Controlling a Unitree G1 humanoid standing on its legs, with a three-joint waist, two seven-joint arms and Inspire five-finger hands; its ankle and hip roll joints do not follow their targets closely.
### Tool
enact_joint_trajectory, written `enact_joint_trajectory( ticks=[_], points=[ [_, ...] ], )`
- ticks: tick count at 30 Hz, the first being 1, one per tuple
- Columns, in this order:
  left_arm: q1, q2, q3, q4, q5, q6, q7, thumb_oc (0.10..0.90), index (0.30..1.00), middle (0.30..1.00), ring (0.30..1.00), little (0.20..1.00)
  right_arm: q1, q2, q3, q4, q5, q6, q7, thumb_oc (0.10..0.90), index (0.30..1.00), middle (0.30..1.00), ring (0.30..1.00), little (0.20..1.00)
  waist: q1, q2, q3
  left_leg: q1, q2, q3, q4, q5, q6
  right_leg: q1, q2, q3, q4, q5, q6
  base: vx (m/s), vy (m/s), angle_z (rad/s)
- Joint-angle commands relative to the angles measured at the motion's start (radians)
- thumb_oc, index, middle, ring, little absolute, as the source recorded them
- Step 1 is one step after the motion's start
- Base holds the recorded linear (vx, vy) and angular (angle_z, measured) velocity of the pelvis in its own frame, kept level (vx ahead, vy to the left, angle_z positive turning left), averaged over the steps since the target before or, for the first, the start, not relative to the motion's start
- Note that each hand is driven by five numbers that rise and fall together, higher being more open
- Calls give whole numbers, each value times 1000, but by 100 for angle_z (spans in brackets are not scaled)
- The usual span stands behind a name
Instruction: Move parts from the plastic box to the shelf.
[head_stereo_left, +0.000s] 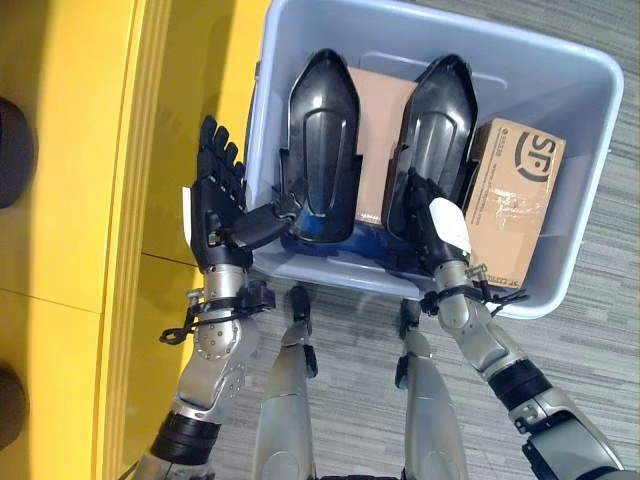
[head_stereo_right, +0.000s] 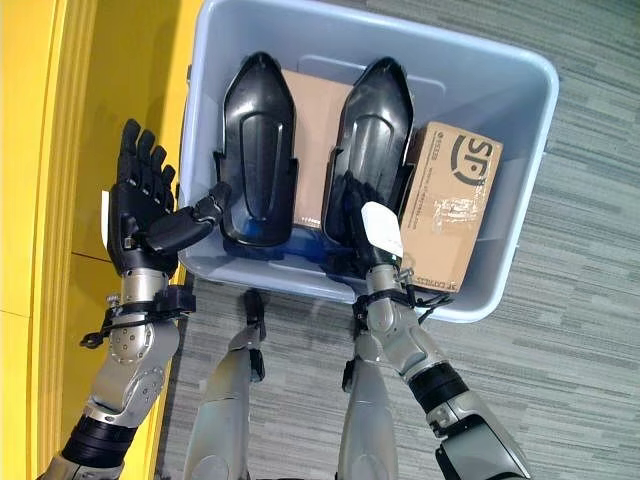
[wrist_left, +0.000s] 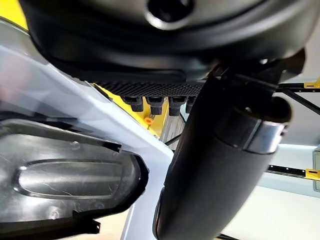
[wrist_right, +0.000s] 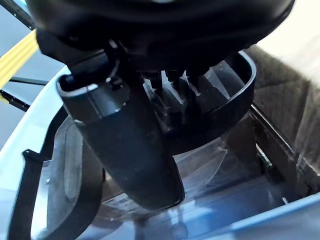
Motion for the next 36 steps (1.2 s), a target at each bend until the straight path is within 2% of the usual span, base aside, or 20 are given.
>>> enact_joint_trajectory(
  ticks=[1,4,8,15,16,17,18,19,26,32,36],
  points=[
    [-8,-3,21,-156,23,-119,13,900,1000,1000,1000,1000,-59,11,8,1,-15,-25,-23,900,1000,1000,1000,1000,-5,30,-9,-148,35,-22,138,-60,-11,9,-18,13,189,-208,-29,44,-41,10],
    [-12,-2,20,-157,24,-119,14,900,1000,1000,1000,1000,-69,10,9,15,-11,-25,-28,900,1000,1000,1000,1000,-3,33,-9,-167,36,-27,156,-66,-10,-13,-17,18,216,-216,-32,10,-16,9],
    [-30,1,10,-159,21,-114,14,900,1000,1000,1000,1000,-108,13,19,79,1,-18,-39,900,1000,1000,1000,1000,-1,44,-9,-244,35,-39,230,-88,-6,-102,-15,23,319,-251,-46,-10,-8,3],
    [-34,2,0,-154,19,-113,17,900,1000,1000,1000,1000,-115,36,39,160,15,-8,-35,900,1000,1000,1000,1000,-1,55,-9,-280,34,-44,276,-108,0,-153,-13,31,388,-284,-58,3,-3,1],
    [-34,3,0,-154,19,-113,17,900,1000,1000,1000,1000,-116,36,39,160,16,-8,-35,814,879,879,879,879,-1,55,-9,-280,34,-44,276,-108,0,-153,-13,31,389,-284,-58,9,-1,-4],
    [-37,4,0,-154,20,-112,17,900,1000,1000,1000,1000,-115,40,42,168,18,-7,-32,651,651,651,651,651,-2,56,-9,-279,35,-43,276,-108,0,-154,-13,31,391,-287,-59,0,0,0],
    [-37,4,0,-154,20,-112,17,900,1000,1000,1000,1000,-115,40,43,169,18,-8,-32,555,517,517,517,517,-2,55,-9,-279,35,-43,276,-108,0,-154,-13,31,391,-287,-59,0,0,0],
    [-41,5,-4,-157,20,-112,16,900,1000,1000,1000,1000,-111,47,46,177,25,-10,-27,400,300,300,300,300,-3,56,-9,-275,34,-42,273,-110,0,-152,-11,30,389,-290,-60,0,0,0],
    [-48,6,-5,-155,25,-108,15,900,1000,1000,1000,1000,-74,53,52,146,19,-22,-9,400,300,300,300,300,-14,55,-9,-256,33,-38,263,-109,0,-139,-10,28,384,-289,-60,0,0,0],
    [-49,9,-4,-137,33,-101,12,900,1000,1000,1000,1000,-37,42,44,82,-4,-31,-1,400,300,300,300,300,-25,47,-9,-188,36,-25,224,-103,-1,-82,-13,22,349,-277,-53,1,4,-1],
    [-50,18,5,-120,38,-92,3,900,1000,1000,1000,1000,13,17,20,-12,-28,-47,10,400,300,300,300,300,-35,35,-9,-83,39,-16,166,-91,-6,29,-15,11,278,-256,-42,-12,14,-5]
  ],
)
